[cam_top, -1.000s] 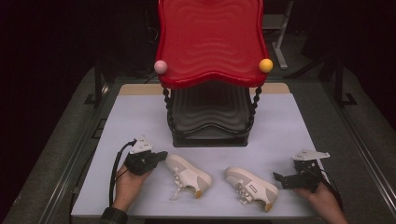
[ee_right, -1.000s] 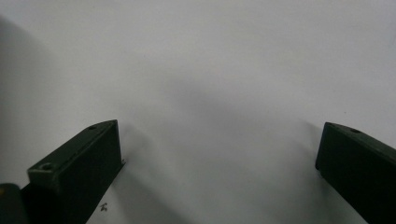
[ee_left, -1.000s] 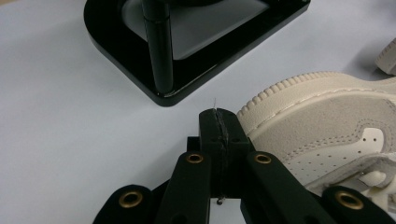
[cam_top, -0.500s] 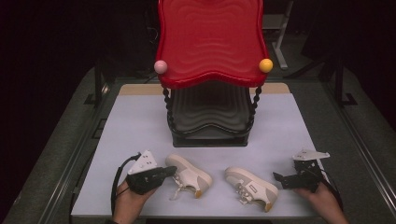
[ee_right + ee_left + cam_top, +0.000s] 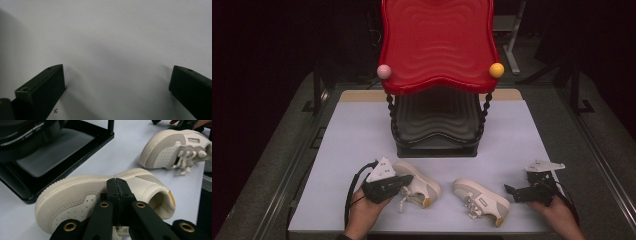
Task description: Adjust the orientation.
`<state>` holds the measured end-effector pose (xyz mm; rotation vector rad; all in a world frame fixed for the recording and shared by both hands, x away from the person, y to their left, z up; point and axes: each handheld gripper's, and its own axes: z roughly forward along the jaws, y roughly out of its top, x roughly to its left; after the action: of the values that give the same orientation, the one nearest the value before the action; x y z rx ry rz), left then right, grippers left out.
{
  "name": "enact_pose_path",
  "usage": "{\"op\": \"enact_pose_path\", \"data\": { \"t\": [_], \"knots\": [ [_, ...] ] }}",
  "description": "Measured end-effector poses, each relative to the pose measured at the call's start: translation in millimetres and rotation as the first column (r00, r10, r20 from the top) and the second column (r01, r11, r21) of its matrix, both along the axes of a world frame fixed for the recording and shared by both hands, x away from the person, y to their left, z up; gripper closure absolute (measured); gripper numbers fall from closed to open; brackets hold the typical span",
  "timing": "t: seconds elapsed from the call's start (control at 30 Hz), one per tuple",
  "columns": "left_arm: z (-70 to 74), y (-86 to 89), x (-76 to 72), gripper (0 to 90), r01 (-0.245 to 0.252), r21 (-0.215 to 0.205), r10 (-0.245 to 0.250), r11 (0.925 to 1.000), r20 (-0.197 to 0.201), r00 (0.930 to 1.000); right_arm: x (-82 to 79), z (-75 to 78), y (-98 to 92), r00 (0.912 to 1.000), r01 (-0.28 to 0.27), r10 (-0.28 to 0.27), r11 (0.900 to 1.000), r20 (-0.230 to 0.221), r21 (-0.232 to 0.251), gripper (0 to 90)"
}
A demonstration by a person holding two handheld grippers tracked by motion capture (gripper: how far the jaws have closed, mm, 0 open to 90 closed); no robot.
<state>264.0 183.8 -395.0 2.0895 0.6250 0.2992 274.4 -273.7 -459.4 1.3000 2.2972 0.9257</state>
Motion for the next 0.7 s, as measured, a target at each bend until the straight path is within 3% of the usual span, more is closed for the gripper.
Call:
{"op": "enact_pose_path", "data": {
  "t": [0.2, 0.5, 0.7],
  "knots": [
    [0.7, -5.4, 9.1, 89.9, -0.002, -0.004, 0.002, 1.0, -0.003, 1.0, -0.1, 0.0, 0.0, 1.0, 0.0, 0.0, 1.0, 0.0, 0.0, 0.0],
    [-3.0, -20.2, 34.6, 89.9, -0.017, -0.018, 0.017, 0.9997, -0.016, 0.9997, -0.1, 0.0, 0.0, 1.0, 0.0, 0.0, 1.0, 0.0, 0.0, 0.0],
    [-10.8, -28.8, 52.0, 89.9, -0.033, -0.043, 0.031, 0.9985, -0.053, 0.9981, -0.1, -0.1, 0.0, 1.0, 0.0, 0.0, 1.0, 0.0, 0.001, 0.0]
  ]
}}
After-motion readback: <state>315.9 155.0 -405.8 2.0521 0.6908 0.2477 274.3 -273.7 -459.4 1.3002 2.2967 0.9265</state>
